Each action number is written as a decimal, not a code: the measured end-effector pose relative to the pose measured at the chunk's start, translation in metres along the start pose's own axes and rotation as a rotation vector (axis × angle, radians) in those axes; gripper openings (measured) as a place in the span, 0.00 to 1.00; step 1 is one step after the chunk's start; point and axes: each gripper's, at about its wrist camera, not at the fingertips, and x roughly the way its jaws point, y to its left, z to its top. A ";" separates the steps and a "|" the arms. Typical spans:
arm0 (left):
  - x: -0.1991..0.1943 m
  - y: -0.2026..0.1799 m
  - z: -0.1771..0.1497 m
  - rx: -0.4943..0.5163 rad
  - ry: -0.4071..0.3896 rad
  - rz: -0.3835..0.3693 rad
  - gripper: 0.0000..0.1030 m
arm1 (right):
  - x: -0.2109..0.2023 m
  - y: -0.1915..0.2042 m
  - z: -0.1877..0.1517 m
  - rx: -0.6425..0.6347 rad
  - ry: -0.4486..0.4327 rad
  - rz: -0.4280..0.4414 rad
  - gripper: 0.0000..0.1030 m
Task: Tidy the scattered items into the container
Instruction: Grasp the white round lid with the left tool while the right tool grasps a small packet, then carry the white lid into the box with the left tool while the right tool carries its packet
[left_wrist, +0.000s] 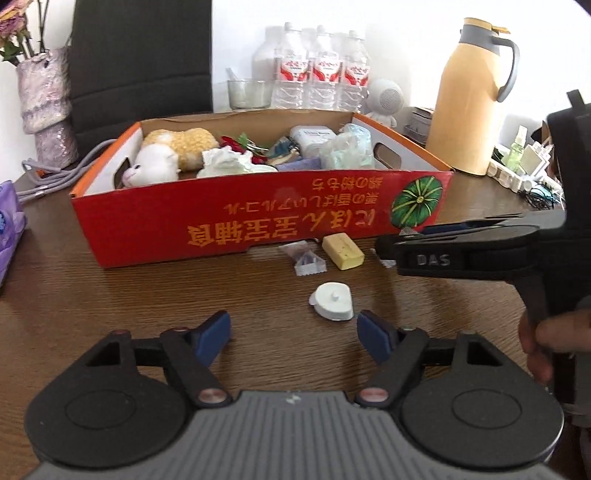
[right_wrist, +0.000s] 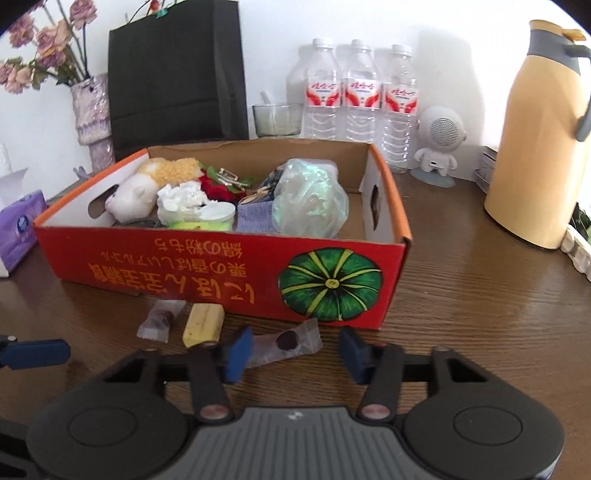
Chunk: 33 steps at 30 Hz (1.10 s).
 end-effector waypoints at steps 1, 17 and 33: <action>0.002 -0.001 0.001 0.004 0.003 -0.006 0.69 | 0.000 0.000 0.000 -0.006 -0.013 0.003 0.40; 0.003 -0.022 0.003 0.029 -0.056 0.013 0.23 | -0.027 0.000 -0.018 -0.056 -0.037 0.051 0.14; -0.117 -0.023 -0.034 -0.040 -0.437 0.198 0.23 | -0.132 0.032 -0.051 -0.011 -0.317 0.076 0.05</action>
